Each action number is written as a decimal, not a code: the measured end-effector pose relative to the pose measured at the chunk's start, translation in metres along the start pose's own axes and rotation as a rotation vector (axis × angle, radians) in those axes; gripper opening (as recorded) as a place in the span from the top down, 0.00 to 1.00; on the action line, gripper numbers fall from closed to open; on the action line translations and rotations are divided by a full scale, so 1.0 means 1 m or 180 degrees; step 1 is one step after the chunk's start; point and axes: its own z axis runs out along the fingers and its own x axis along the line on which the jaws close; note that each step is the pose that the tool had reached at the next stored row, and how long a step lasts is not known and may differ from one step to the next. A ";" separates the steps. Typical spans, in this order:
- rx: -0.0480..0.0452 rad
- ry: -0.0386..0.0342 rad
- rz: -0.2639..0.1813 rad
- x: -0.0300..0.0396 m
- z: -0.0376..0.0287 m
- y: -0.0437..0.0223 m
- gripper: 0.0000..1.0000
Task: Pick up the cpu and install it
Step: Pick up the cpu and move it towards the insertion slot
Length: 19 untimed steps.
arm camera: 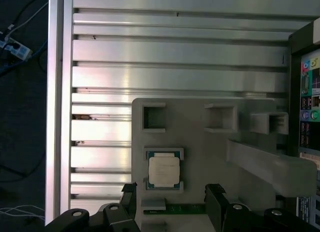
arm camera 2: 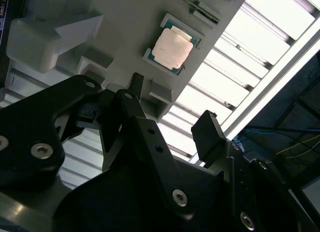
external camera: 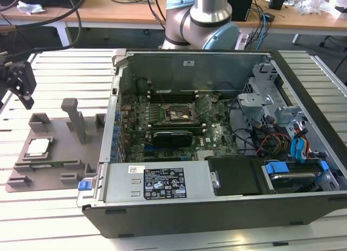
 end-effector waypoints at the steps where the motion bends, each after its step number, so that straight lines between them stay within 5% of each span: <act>1: 0.0000 0.0000 0.0000 0.0000 0.0002 0.0000 0.34; 19: 0.0000 0.0000 0.0000 0.0003 0.0100 0.0000 0.34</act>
